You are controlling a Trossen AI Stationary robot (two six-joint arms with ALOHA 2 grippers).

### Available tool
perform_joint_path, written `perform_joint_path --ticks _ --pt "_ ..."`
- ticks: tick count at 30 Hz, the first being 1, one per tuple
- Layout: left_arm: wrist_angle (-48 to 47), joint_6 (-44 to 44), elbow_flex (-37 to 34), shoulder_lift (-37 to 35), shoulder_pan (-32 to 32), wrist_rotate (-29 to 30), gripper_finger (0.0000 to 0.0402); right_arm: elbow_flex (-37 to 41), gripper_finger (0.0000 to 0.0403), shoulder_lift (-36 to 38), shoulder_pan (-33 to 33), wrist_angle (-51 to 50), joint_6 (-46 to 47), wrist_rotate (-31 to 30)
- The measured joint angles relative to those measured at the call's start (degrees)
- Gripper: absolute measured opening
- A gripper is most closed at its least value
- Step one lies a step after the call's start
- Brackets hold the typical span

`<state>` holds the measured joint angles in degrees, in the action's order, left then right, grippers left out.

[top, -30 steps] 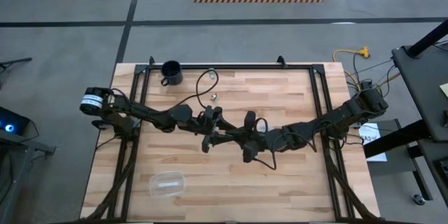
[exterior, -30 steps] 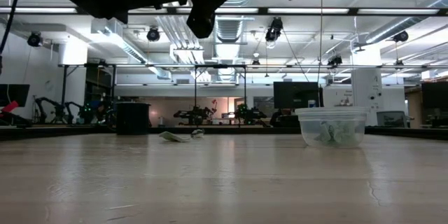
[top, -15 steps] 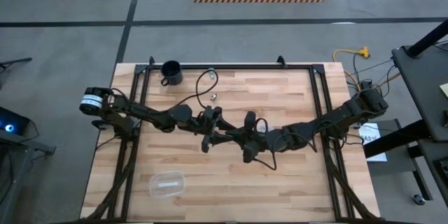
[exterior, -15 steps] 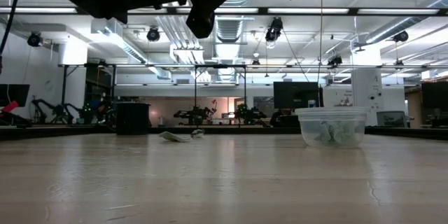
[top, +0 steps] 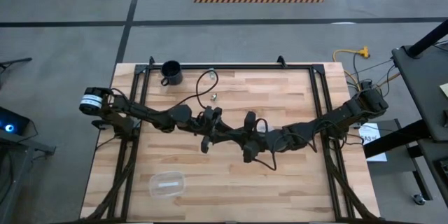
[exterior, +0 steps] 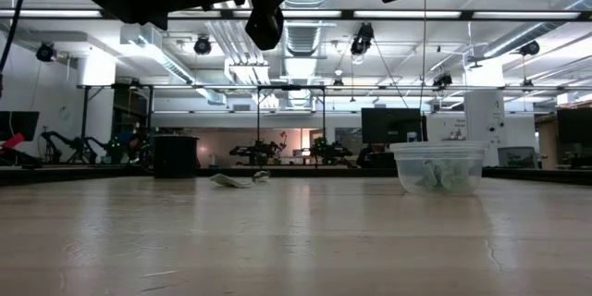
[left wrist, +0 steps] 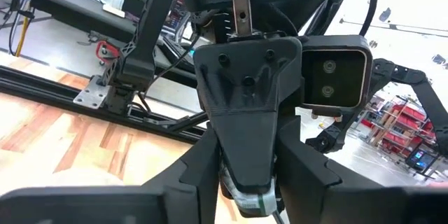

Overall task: Pick and place Stevia / Truvia into bins
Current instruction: Put the green truvia packet into the left transparent container

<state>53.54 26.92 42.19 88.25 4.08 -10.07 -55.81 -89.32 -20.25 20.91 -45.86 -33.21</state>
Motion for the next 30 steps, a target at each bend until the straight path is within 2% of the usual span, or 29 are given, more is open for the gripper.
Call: perform_joint_path --ticks 11,23,26,30 --pt "-0.2 -0.4 0.0 0.0 0.0 0.0 0.0102 0.0 0.0029 0.0 0.0 -1.0 1.2 0.1" --pt "0.0 -1.4 0.0 0.0 0.0 0.1 0.01 0.0 0.0099 0.0 0.0 -0.7 3.0 0.3" --pt "0.0 -1.5 0.0 0.0 0.0 0.0 0.0089 0.0 0.011 0.0 0.0 -0.7 3.1 0.3" --pt "0.0 -2.4 -0.1 0.0 0.0 0.1 0.0054 0.0 0.0124 0.0 0.0 -0.6 3.0 0.1"
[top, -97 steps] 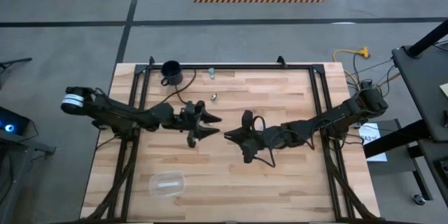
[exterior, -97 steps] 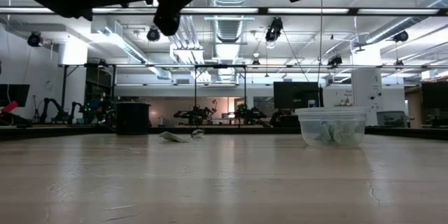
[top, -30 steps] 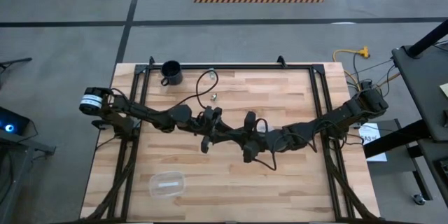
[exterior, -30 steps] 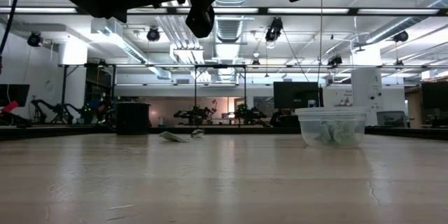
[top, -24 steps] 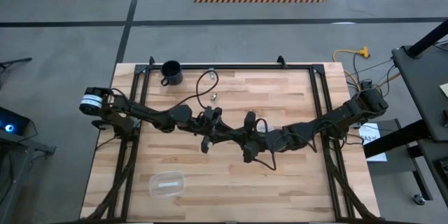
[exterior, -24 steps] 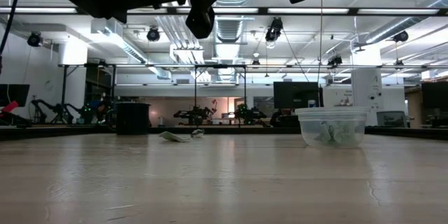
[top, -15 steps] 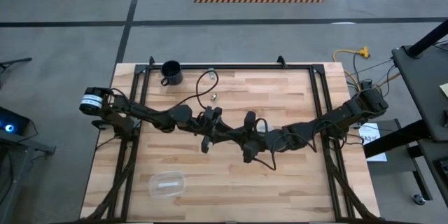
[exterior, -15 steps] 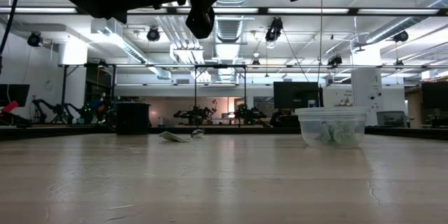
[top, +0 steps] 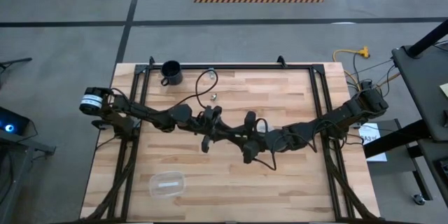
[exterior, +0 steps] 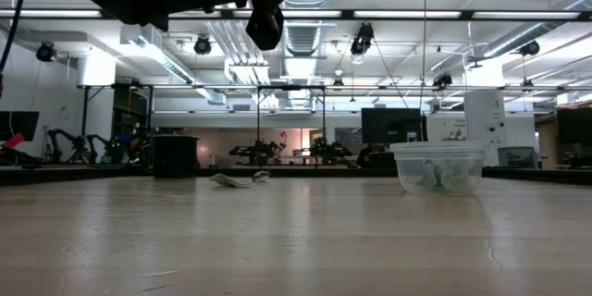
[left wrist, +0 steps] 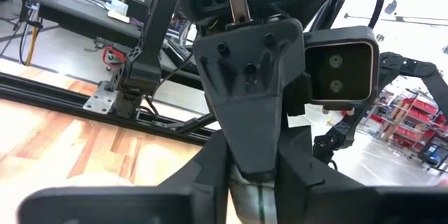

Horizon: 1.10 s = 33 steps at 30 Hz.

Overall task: Pick and place Stevia / Truvia into bins
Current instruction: Put the green truvia packet into the left transparent container

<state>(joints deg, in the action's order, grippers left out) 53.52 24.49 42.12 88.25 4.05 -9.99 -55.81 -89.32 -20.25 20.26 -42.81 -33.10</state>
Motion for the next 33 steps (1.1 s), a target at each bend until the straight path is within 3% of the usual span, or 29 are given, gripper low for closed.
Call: perform_joint_path --ticks 6,19,33 --pt "-0.1 -0.2 0.0 0.0 0.0 -0.1 0.0016 0.0 0.0133 0.0 0.0 0.1 -0.6 -0.3" --pt "0.0 -1.9 -0.2 0.0 -0.6 -0.5 0.001 0.0 0.014 0.9 -0.9 -1.0 3.5 0.0" --pt "-6.4 -6.0 -1.1 -6.4 0.1 0.0 0.0009 0.0 0.0154 9.1 -2.0 -13.7 12.5 0.3"
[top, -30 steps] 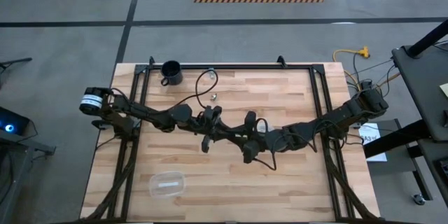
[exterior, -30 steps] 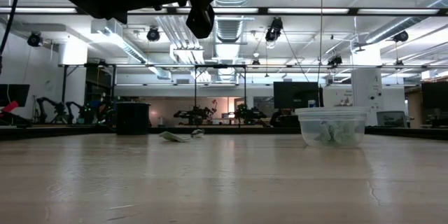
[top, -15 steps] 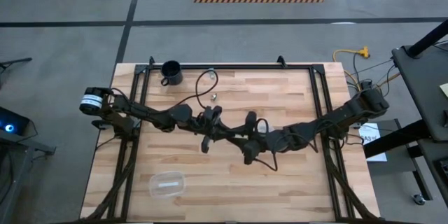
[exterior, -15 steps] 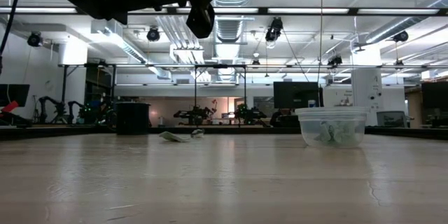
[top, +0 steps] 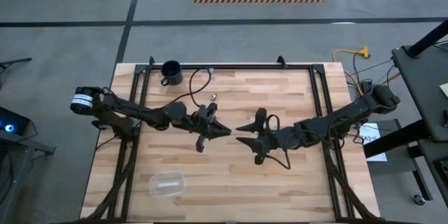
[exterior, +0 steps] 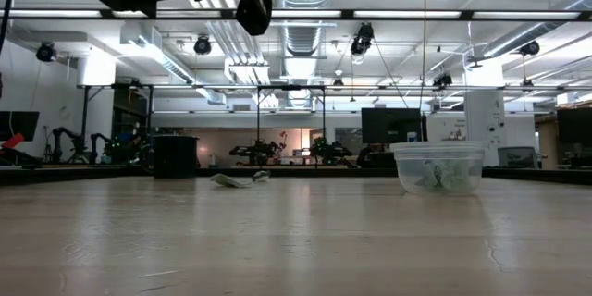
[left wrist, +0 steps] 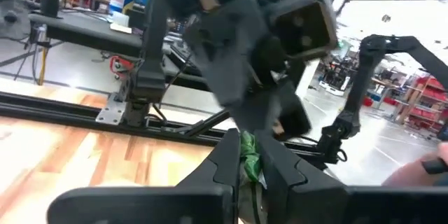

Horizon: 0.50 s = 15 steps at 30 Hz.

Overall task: Pick and place Stevia / Truvia into bins
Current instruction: Put the green truvia packet into the left transparent container

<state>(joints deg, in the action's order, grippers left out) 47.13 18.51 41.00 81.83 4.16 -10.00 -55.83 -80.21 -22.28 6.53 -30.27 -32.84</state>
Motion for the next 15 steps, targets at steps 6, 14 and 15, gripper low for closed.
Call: perform_joint_path --ticks 6,14,15 --pt "-3.8 -1.4 -0.3 -2.6 1.5 -2.6 0.0009 0.0 0.0153 1.2 0.0 -2.1 1.7 -0.1" --pt "-12.0 -3.4 -0.4 -6.8 5.6 -3.2 0.0008 0.1 0.0153 1.4 0.0 -3.6 2.1 -0.1" --pt "-12.8 -3.9 -0.4 -7.4 6.2 -3.2 0.0008 0.1 0.0153 1.4 0.0 -3.8 2.2 -0.1"
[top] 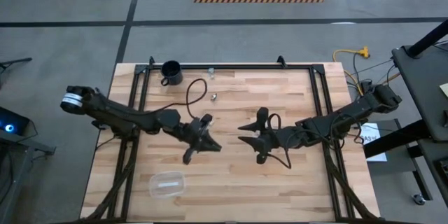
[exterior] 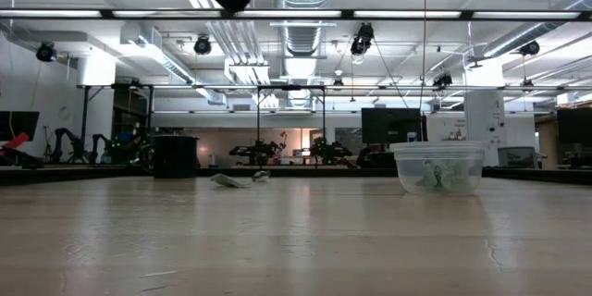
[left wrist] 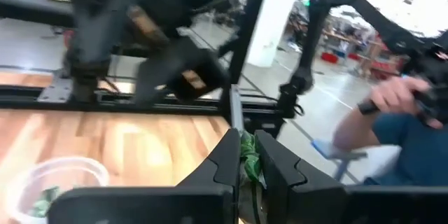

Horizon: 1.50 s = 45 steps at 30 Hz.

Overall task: Pick and place Stevia / Truvia into bins
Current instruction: Put the green truvia packet into the left transparent container

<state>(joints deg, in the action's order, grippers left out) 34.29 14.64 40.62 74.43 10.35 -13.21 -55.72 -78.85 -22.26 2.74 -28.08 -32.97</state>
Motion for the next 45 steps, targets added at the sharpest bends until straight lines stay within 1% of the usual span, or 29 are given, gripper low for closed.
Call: perform_joint_path --ticks 5,8,12,15,19,24,27,31,36,41,45 --pt "-6.0 -0.6 -0.1 -2.2 4.3 0.8 0.0008 0.0 0.0153 0.0 0.0 0.0 -0.2 0.0" --pt "-8.2 -0.6 -0.2 -2.2 7.5 3.5 0.0008 0.0 0.0153 0.0 0.0 0.0 -0.4 0.0" --pt "-8.4 -0.3 -0.6 -1.9 10.7 7.6 0.0008 0.0 0.0153 0.0 0.0 0.4 -0.9 0.0" --pt "-8.3 -0.1 -0.7 -1.9 12.6 9.2 0.0008 0.0 0.0153 0.0 0.0 0.6 -1.5 0.4" --pt "-8.2 -0.1 -1.0 -1.7 15.5 9.2 0.0008 0.0 0.0153 0.0 0.0 0.7 -1.8 0.7" --pt "-8.3 -0.6 -4.1 -1.5 20.2 9.4 0.0008 0.0 0.0153 0.0 0.0 1.4 -0.9 4.7" --pt "-8.4 -0.6 -6.2 -1.5 22.5 11.4 0.0008 0.0 0.0153 0.0 0.0 2.3 -0.1 6.8" --pt "-8.2 -4.7 -8.9 -1.5 25.7 11.8 0.0008 0.0 0.0153 0.0 0.0 2.1 1.1 9.2" --pt "-8.1 -3.0 -10.3 -1.9 27.0 11.9 0.0014 0.0 0.0153 0.0 0.0 1.4 1.5 9.7" --pt "-8.3 -3.0 -11.5 -2.3 27.3 11.2 0.0009 0.0 0.0153 0.0 0.0 1.3 1.6 9.7" --pt "-8.5 -2.9 -13.0 -4.0 27.3 10.8 0.0008 0.0 0.0153 0.0 0.0 1.3 1.6 9.7"
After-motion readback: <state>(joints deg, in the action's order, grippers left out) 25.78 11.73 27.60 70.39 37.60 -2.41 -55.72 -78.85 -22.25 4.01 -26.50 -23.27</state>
